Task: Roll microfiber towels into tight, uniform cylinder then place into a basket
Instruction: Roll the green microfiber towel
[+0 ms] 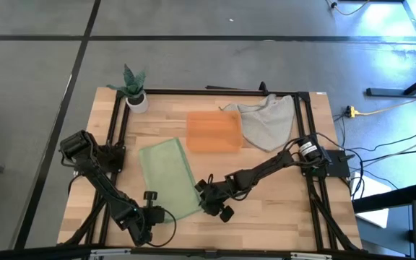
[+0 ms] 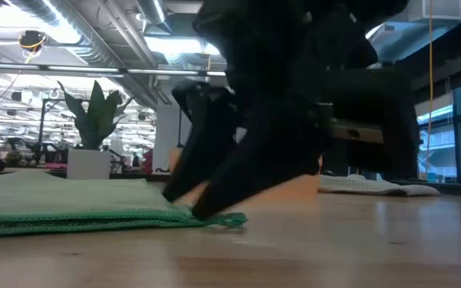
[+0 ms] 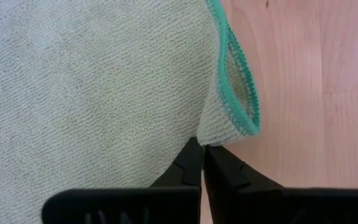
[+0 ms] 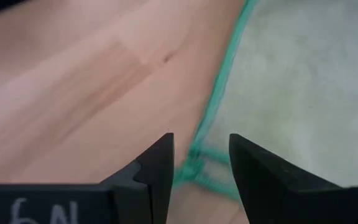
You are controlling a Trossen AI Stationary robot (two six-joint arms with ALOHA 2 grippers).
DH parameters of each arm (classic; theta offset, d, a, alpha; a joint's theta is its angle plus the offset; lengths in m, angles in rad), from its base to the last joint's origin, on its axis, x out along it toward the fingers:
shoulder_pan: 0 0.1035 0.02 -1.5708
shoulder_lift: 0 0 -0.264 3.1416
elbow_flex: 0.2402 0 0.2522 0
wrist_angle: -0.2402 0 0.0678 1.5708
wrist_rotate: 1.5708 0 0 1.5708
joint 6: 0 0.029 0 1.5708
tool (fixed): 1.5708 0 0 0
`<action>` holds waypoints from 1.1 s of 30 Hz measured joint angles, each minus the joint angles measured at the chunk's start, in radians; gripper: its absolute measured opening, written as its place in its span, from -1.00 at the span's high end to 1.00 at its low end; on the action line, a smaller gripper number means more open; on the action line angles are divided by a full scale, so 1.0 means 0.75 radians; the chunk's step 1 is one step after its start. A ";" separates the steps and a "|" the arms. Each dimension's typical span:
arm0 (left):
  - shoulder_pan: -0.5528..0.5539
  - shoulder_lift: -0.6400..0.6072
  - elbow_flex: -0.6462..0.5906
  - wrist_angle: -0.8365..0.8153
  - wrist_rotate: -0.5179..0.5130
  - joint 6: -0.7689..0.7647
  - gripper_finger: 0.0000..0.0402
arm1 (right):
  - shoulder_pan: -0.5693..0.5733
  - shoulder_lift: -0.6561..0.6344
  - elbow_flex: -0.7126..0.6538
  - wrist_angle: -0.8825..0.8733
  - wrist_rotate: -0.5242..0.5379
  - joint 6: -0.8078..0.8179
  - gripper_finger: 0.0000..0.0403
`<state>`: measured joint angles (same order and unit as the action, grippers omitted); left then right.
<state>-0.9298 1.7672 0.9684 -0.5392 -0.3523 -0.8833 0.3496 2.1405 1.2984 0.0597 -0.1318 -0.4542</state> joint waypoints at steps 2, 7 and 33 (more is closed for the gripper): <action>0.001 0.000 0.000 0.002 0.000 0.000 1.00 | 0.000 0.002 -0.010 0.016 0.006 0.001 0.23; 0.008 0.000 0.000 0.003 0.000 0.000 1.00 | -0.001 0.042 -0.010 0.036 0.016 0.004 0.23; 0.009 -0.008 0.000 0.006 0.031 -0.002 1.00 | -0.002 0.055 0.016 -0.022 0.223 0.278 0.95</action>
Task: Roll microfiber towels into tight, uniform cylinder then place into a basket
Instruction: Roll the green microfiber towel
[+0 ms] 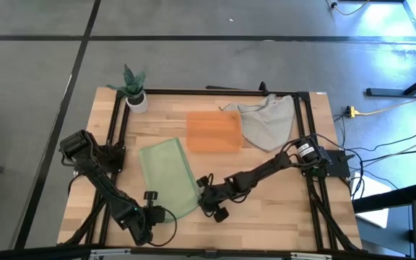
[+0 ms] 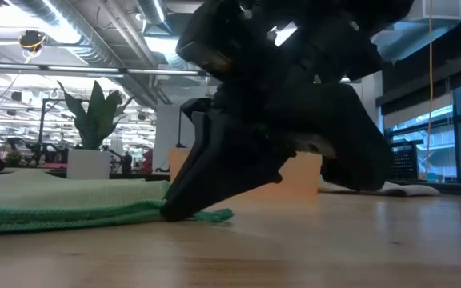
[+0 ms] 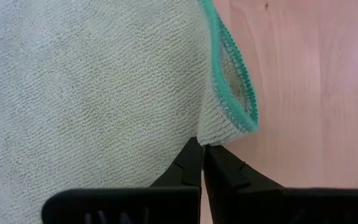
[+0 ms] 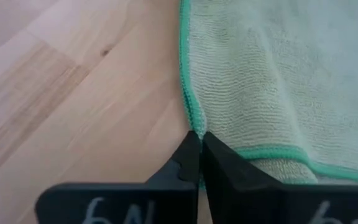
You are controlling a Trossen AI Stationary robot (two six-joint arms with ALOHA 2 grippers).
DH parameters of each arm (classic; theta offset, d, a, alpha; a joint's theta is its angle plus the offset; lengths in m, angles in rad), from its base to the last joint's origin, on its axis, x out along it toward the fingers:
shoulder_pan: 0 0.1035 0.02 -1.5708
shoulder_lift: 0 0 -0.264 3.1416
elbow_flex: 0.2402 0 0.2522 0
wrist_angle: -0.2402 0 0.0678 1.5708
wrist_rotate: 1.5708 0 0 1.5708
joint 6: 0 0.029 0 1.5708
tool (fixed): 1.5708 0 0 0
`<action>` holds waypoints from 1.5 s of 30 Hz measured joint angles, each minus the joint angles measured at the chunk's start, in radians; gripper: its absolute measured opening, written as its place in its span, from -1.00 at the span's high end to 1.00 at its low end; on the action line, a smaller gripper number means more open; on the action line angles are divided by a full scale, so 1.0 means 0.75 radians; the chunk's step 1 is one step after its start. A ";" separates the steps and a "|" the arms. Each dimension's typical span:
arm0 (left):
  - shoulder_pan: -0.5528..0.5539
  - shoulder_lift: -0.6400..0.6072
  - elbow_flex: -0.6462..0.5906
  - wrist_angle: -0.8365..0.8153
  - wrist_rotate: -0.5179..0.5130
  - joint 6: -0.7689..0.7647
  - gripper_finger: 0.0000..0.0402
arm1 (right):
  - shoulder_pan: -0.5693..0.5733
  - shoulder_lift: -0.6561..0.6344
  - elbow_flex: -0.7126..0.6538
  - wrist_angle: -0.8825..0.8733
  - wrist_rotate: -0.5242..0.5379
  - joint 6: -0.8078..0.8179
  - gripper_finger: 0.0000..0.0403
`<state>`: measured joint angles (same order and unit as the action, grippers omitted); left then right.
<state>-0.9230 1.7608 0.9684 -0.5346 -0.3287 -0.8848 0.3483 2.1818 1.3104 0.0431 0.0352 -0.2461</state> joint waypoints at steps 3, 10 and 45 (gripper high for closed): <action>0.000 -0.026 0.000 0.000 0.005 -0.005 1.00 | -0.004 0.004 0.061 -0.097 -0.059 0.026 0.97; 0.001 -0.077 0.000 -0.003 0.020 -0.076 1.00 | -0.003 0.011 0.248 -0.402 -0.102 0.107 0.98; 0.043 -0.105 0.000 0.011 0.145 -0.463 1.00 | -0.162 0.004 0.396 -0.565 -0.549 0.648 0.98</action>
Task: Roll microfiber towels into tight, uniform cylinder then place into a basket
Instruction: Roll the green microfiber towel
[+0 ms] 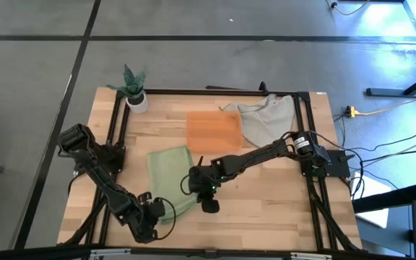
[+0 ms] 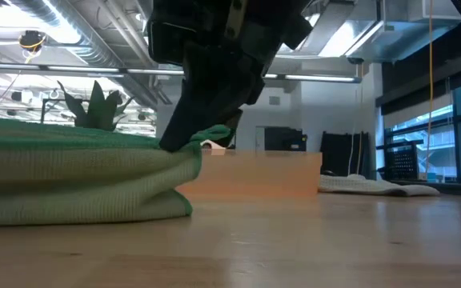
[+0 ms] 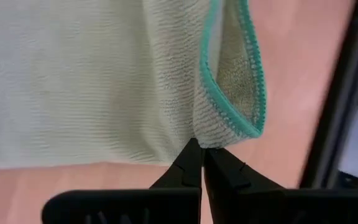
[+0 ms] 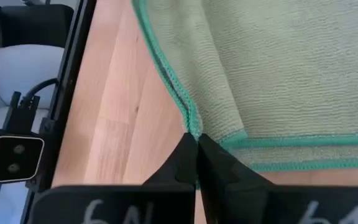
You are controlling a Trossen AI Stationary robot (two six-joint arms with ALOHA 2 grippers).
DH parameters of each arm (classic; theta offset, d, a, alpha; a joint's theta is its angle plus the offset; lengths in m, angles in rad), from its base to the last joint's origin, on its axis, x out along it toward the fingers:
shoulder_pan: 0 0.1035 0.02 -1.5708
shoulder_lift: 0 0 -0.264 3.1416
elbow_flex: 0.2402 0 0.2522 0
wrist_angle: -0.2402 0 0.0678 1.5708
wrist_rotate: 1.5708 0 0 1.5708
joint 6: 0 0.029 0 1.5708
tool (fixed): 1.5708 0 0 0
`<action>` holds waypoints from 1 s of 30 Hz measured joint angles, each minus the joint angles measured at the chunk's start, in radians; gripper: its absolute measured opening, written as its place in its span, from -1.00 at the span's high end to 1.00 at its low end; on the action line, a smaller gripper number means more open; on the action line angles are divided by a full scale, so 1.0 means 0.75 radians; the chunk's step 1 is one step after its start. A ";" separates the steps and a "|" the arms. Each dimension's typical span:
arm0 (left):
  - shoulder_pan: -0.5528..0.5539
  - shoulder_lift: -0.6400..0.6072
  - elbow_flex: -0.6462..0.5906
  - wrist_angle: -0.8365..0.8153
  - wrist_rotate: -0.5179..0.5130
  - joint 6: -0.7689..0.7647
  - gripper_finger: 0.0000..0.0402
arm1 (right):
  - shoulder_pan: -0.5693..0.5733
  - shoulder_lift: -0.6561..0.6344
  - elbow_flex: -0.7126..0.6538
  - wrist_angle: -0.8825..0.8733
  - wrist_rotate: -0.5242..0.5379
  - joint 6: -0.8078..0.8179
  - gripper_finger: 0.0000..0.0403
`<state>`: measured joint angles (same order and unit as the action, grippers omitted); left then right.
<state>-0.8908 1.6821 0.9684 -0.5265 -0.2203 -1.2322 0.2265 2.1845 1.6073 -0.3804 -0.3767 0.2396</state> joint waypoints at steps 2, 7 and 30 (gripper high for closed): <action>0.007 0.000 0.000 -0.032 0.000 -0.021 1.00 | -0.008 0.000 0.000 0.002 0.001 -0.006 0.98; 0.012 0.000 0.000 -0.091 -0.012 -0.053 1.00 | -0.026 0.000 0.000 0.006 0.099 -0.025 0.98; 0.027 0.000 -0.001 -0.233 -0.047 -0.214 1.00 | -0.029 0.045 -0.022 0.144 0.302 -0.221 0.77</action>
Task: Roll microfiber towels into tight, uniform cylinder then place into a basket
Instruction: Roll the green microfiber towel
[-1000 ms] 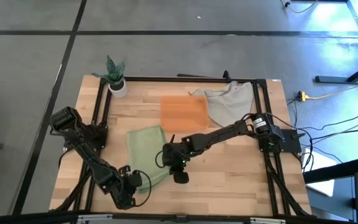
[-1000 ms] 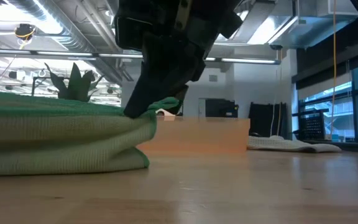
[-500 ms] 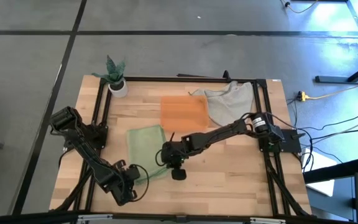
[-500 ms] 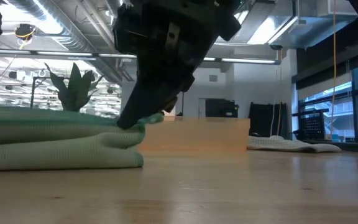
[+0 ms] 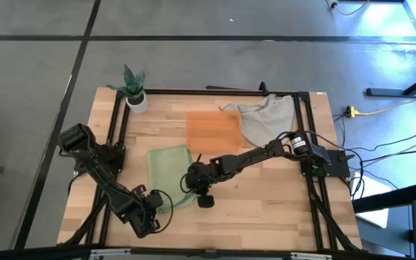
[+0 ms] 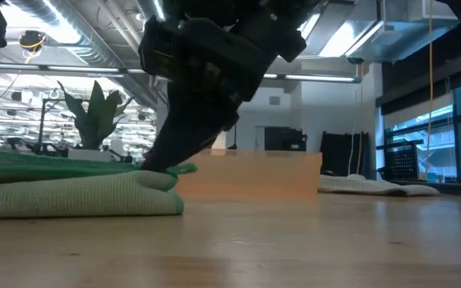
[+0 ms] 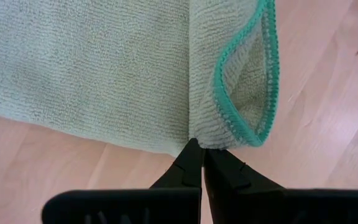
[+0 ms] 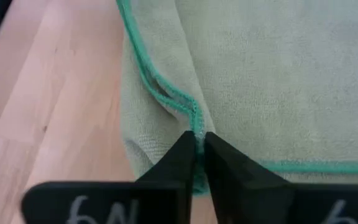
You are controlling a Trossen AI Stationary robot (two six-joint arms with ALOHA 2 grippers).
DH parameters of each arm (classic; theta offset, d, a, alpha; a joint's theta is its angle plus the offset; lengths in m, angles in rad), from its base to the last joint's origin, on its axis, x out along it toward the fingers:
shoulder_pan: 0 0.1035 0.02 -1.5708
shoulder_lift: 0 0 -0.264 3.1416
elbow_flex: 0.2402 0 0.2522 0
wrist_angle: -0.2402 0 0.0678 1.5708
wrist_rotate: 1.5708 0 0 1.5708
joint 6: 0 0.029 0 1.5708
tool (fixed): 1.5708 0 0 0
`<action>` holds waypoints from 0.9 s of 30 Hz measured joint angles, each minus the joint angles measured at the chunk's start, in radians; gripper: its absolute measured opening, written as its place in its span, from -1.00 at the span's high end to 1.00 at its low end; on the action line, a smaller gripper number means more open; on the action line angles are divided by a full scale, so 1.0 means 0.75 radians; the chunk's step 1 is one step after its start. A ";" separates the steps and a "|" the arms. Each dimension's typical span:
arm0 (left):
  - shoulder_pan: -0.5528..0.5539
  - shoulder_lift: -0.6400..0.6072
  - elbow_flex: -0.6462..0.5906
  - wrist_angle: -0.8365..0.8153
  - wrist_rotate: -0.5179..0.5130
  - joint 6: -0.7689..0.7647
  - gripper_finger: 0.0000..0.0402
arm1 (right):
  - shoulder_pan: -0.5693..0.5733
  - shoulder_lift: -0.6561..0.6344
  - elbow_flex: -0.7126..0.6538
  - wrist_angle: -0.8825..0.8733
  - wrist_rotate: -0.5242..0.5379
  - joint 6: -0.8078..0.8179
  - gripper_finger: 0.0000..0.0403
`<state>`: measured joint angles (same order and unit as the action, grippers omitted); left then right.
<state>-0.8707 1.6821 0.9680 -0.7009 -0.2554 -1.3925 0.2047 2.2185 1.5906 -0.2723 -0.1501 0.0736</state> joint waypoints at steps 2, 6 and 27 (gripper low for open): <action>-0.001 0.000 0.000 -0.001 0.000 -0.024 1.00 | 0.000 0.000 0.000 0.007 0.000 -0.007 0.68; 0.000 0.000 0.000 -0.003 -0.001 -0.027 1.00 | -0.004 -0.001 0.000 0.016 0.001 0.005 0.52; 0.055 0.001 0.000 -0.013 0.017 -0.026 1.00 | 0.069 0.045 0.100 0.018 -0.161 -0.234 0.40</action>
<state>-0.8295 1.6825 0.9680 -0.7105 -0.2428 -1.4120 0.2565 2.2523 1.6654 -0.2590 -0.2707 -0.1022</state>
